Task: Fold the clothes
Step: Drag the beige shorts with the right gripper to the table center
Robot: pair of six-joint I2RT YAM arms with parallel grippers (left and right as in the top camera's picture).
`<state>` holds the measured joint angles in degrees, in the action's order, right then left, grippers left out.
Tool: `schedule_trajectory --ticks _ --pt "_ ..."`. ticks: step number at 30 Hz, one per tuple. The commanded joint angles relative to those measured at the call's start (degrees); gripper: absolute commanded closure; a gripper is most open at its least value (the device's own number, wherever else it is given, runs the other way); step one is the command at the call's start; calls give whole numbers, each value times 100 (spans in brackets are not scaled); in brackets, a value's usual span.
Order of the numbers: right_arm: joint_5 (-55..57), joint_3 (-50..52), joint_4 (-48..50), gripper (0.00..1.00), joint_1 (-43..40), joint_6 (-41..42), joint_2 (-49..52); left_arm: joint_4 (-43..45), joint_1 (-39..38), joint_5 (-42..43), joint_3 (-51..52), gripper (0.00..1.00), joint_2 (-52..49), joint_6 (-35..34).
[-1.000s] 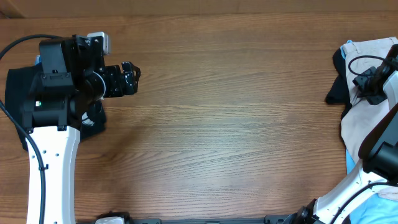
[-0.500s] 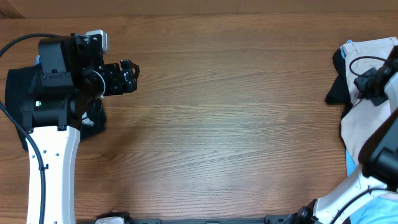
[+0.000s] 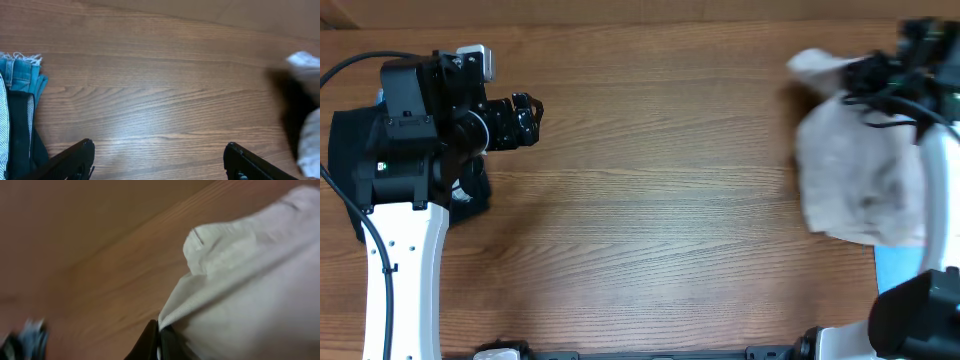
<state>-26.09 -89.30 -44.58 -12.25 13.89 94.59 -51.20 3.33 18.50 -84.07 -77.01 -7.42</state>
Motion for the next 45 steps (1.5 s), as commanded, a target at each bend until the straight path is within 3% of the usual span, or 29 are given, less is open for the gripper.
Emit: schedule_trajectory --ticks 1,4,5,6,9,11,15,21,26,29,32,34,37,40,45 --pt "-505 -81 -2 96 1213 -221 -85 116 -46 103 -173 14 -44 -46" --pt "-345 -81 -188 95 2444 -249 -22 162 -46 105 -173 12 -44 -46" --pt "-227 -81 -223 88 2649 -302 -15 170 -46 107 -173 11 -44 -48" --pt "-15 -81 -273 74 2938 -407 -11 175 -50 129 -173 10 -44 -46" --pt "898 -122 -404 54 3246 -415 -76 157 -48 210 -173 9 -44 -28" --pt "1587 -120 -470 39 3097 -409 -92 168 -48 210 -173 8 -44 -15" --pt "1834 -105 -549 30 2312 -382 -76 177 -48 212 -170 8 -50 68" --pt "1836 -103 -577 8 997 -726 426 179 -48 212 -170 8 -50 125" --pt "1115 -103 -1117 5 219 -1355 1309 146 -48 212 -170 8 -50 125" --pt "74 -101 -1552 1 59 -2177 1646 133 -48 210 -170 8 -50 127" --pt "-50 -31 -1790 0 129 -2277 1867 170 -48 210 -170 8 -50 140" --pt "-529 4 -1974 5 249 -2476 1934 179 -48 208 -170 8 -50 155" --pt "-1506 4 -2498 13 518 -3416 1910 168 -48 210 -170 8 -50 166" --pt "-1377 4 -2791 17 833 -3493 1912 175 -48 208 -170 8 -50 166" --pt "-553 4 -2535 15 1099 -3156 1934 177 -48 208 -170 8 -50 166"
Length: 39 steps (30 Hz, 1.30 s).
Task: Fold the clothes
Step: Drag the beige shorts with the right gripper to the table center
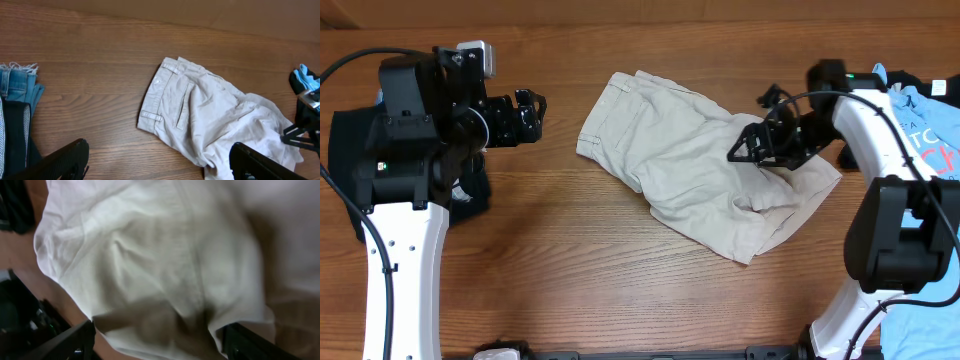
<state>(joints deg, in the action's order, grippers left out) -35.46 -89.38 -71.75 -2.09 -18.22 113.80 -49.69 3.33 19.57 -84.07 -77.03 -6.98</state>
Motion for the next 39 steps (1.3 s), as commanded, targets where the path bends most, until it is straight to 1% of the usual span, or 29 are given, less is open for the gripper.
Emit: schedule_trajectory --ticks 1,3,4,6,7,8,10,12,15,18,19,21,23,24,26,27,29,30,31,32,33,35,37,39 --pt "535 13 273 26 105 179 24 26 -48 103 -170 8 -48 122" --pt "323 13 260 52 114 173 22 24 -48 101 -170 8 -48 125" --pt "153 13 227 56 114 146 11 22 -48 101 -170 8 -48 127" --pt "-422 2 68 70 131 -201 -35 24 -48 103 -170 8 -48 181" --pt "-791 -2 -74 77 157 -496 -96 26 -48 101 -170 8 -48 192" --pt "-1156 -4 -247 81 197 -850 -190 28 -48 101 -170 8 -48 214" --pt "-1797 -4 -890 84 393 -1821 -520 28 -48 98 -170 12 -48 264" --pt "-1930 -4 -1567 85 778 -2608 -894 26 -48 96 -170 18 -48 321" --pt "-1906 -4 -2052 85 1449 -3154 -1235 42 -48 81 -170 19 -48 321" --pt "-1631 -4 -2280 85 2387 -3305 -1342 116 -48 52 -170 19 -48 321" --pt "-1458 -2 -2293 85 2756 -3303 -1340 142 -48 -17 -170 18 -48 319" --pt "-1093 11 -2197 77 3477 -3300 -1338 186 -48 -144 -170 18 -48 319" --pt "-752 11 -2013 77 3993 -3244 -1340 199 -48 -219 -170 18 -48 321" --pt "-575 11 -1847 77 4148 -3058 -1340 199 -48 -219 -170 17 -48 323" --pt "-210 11 -1362 76 4291 -2347 -1340 197 -48 -216 -170 17 -48 367" --pt "28 11 -1038 71 4291 -1880 -1340 195 -48 -219 -170 17 -48 380" --pt "883 11 -214 68 4133 -723 -1340 192 -48 -216 -170 17 -48 380" --pt "1272 11 181 64 4002 -271 -1340 192 -48 -216 -170 17 -48 380" --pt "1729 11 686 47 3792 271 -1338 195 -48 -216 -170 17 -48 380" --pt "2015 11 1080 33 3587 656 -1325 195 -48 -216 -170 16 -48 380" --pt "2173 11 1423 24 3366 960 -1303 192 -48 -216 -170 16 -48 380" --pt "2214 11 2111 16 2723 1600 -1169 175 -48 -214 -170 16 -48 380" --pt "2184 11 2452 13 2238 2070 -986 140 -48 -214 -170 15 -48 378" --pt "1969 11 2688 13 1803 2286 -739 125 -48 -214 -170 15 -48 380"
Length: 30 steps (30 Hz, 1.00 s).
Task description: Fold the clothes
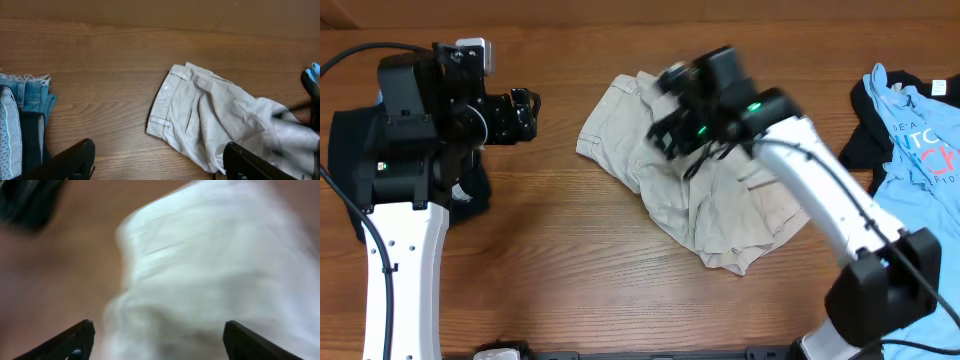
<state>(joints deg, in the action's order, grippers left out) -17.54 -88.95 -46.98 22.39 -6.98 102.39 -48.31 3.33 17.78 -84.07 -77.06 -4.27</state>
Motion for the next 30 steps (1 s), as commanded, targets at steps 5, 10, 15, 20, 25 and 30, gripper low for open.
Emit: schedule_trajectory --ticks 5,10,15,20,25,30 --pt "-782 -33 525 12 -1215 1150 1152 15 -48 -35 -170 14 -46 109" --pt "-1113 -33 533 9 -1119 1104 1727 35 -48 -35 -170 14 -46 107" --pt "-2455 -39 492 45 -761 498 1755 33 -48 -37 -170 14 -46 111" --pt "-3521 -42 48 94 -507 -138 1384 35 -46 -42 -170 14 -46 205" --pt "-3399 -42 -675 96 46 -990 669 63 -46 -385 -170 16 -46 297" --pt "-2317 -42 -1239 91 1040 -1563 337 129 -46 -468 -170 16 -46 293"
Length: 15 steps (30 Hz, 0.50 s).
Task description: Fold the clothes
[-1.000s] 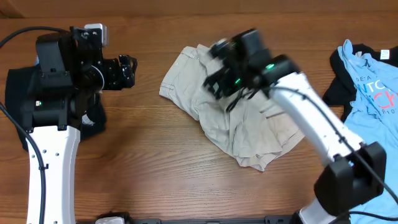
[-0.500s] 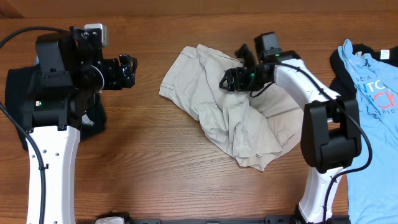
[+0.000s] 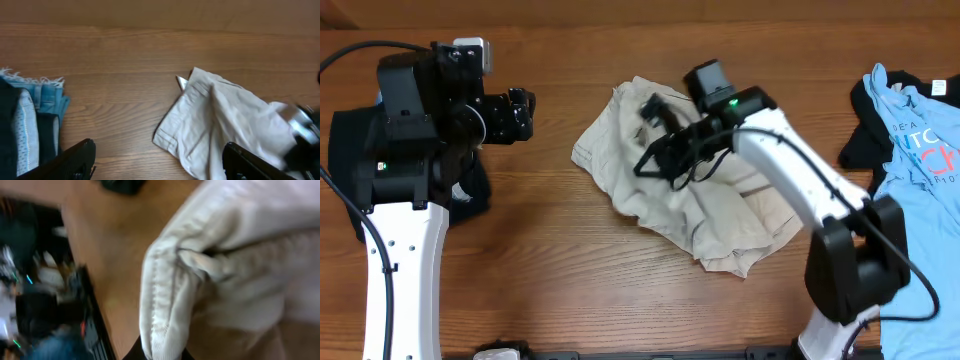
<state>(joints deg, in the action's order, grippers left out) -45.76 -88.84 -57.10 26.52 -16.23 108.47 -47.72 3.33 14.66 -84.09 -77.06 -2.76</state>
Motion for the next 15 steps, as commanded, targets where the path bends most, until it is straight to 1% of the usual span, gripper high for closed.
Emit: schedule_trajectory --ticks 1,3,4,7,9,13,15 --pt "590 -46 -332 89 826 -734 -269 87 -46 -155 -168 16 -46 142" --pt "645 -42 -592 85 1255 -1082 -247 133 -46 -157 -168 16 -46 144" --pt "706 -42 -678 81 1419 -1174 -247 149 -46 -155 -168 16 -46 144" --pt "1224 -42 -920 73 1816 -1235 -247 151 -46 -175 -168 16 -46 146" --pt "1486 -42 -1019 71 1910 -1235 -249 155 -46 -199 -168 15 -46 146" --pt "1434 -42 -1029 64 1843 -1233 -249 146 -46 -319 -168 15 -46 149" --pt "1292 -42 -1056 64 1792 -1235 -249 144 -46 -315 -168 15 -46 149"
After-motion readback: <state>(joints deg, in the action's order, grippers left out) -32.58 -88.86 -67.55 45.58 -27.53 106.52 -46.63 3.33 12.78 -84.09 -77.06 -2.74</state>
